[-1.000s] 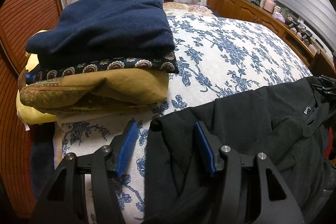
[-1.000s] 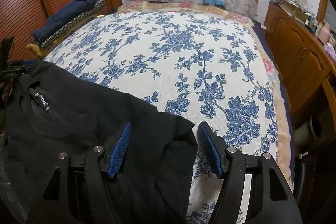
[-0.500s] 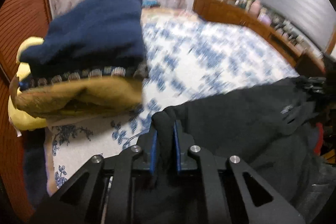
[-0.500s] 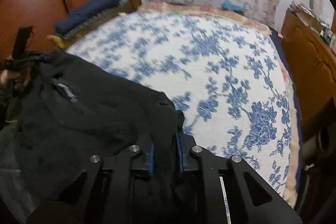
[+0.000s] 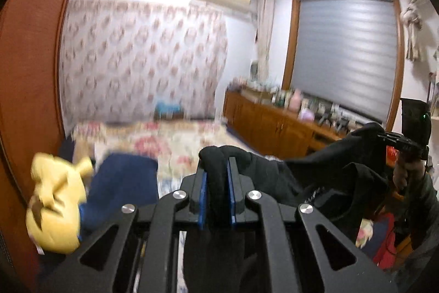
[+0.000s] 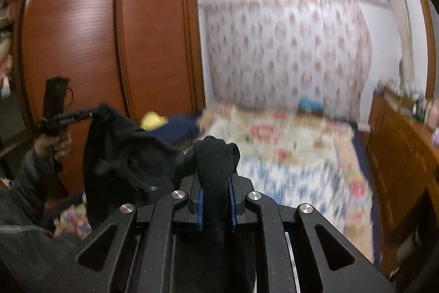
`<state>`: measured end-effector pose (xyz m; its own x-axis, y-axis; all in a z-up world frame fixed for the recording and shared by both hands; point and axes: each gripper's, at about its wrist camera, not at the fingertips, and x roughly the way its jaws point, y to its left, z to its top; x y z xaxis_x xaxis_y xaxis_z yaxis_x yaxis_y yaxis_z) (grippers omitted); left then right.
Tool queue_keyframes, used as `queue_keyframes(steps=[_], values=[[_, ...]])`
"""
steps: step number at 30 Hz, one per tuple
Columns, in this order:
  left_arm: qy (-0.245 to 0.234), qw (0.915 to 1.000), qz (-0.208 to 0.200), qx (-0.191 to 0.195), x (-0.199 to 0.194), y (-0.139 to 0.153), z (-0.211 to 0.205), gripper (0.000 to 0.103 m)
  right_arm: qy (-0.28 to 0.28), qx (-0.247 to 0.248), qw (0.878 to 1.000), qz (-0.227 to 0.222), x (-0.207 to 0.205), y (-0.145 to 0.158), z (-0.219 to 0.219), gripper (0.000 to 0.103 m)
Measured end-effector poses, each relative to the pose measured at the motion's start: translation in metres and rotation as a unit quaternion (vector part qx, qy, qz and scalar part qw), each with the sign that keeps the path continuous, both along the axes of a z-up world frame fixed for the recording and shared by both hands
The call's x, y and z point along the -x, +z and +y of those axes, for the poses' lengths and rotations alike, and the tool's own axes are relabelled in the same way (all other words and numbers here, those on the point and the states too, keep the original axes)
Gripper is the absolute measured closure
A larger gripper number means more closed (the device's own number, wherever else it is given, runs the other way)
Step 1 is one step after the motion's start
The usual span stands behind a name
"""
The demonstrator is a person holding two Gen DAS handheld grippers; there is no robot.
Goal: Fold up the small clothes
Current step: 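Carry the raised hem over toward the collar with both tools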
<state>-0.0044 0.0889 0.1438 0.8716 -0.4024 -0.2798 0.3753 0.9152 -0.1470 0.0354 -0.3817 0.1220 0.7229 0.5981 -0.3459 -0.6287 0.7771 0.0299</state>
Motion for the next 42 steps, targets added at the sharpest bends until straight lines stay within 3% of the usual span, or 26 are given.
queue_keyframes(steps=[4,7,19,33,38,42], values=[[0.017,0.9977,-0.065,-0.008,0.012,0.057,0.015,0.093,-0.013,0.001,0.998,-0.067,0.011,0.066,-0.004,0.092],[0.03,0.9944,-0.1,-0.016,0.015,0.088,0.025,0.093,-0.032,0.01,0.994,-0.103,0.014,0.1,-0.007,0.092],[0.039,0.9834,-0.176,-0.018,0.046,0.144,0.038,0.093,-0.086,0.032,0.977,-0.19,0.035,0.178,-0.029,0.092],[0.031,0.9799,-0.195,-0.029,0.059,0.153,0.02,0.093,-0.103,0.048,0.972,-0.205,0.054,0.18,-0.044,0.092],[0.031,0.982,-0.183,-0.037,0.043,0.14,0.015,0.093,-0.105,0.058,0.973,-0.197,0.048,0.172,-0.046,0.092],[0.029,0.9877,-0.147,-0.044,0.0,0.112,0.007,0.093,-0.112,0.079,0.976,-0.167,0.012,0.146,-0.047,0.092]])
